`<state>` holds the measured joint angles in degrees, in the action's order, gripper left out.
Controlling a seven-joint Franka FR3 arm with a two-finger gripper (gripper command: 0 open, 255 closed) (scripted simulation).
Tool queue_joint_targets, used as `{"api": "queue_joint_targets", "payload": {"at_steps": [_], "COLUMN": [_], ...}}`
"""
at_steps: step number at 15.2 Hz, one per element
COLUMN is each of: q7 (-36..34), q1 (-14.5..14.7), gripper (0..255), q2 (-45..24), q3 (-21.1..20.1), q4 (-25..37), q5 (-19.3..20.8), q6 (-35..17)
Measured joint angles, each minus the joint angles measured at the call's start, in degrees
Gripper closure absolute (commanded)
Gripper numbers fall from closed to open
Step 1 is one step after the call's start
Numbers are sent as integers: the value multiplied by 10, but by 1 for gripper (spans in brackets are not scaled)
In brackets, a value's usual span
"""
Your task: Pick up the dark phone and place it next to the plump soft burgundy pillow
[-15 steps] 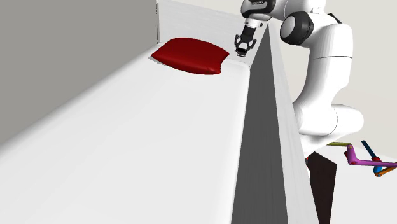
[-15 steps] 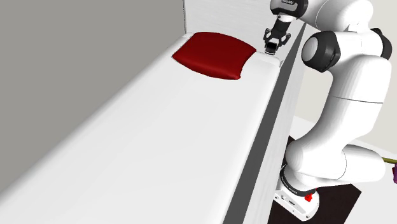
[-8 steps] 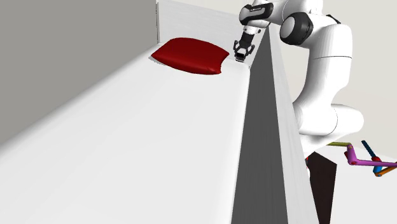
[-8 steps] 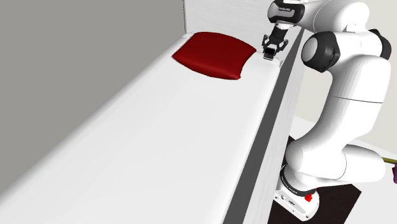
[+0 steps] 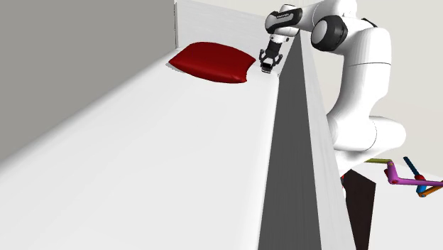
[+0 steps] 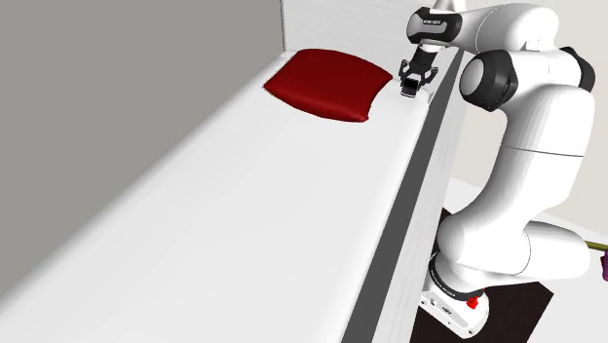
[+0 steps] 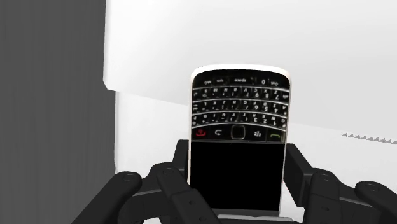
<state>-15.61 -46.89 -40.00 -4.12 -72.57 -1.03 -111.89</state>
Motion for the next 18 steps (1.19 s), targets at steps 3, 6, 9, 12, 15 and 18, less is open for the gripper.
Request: {"api": "queue_joint_targets", "payload": {"at_steps": [3,6,9,12,15,18], "q7": [0,0,0,-1,0,0], "q1": [0,0,0,0,-1,-2], "gripper": [0,0,0,0,0,0], "q2": [0,0,0,9,13,14], "q3": [0,0,0,0,0,0], "q4": [0,0,0,25,48,49], "q5": [0,0,0,0,0,0], "q6": [0,-1,-1,34,60,63]}}
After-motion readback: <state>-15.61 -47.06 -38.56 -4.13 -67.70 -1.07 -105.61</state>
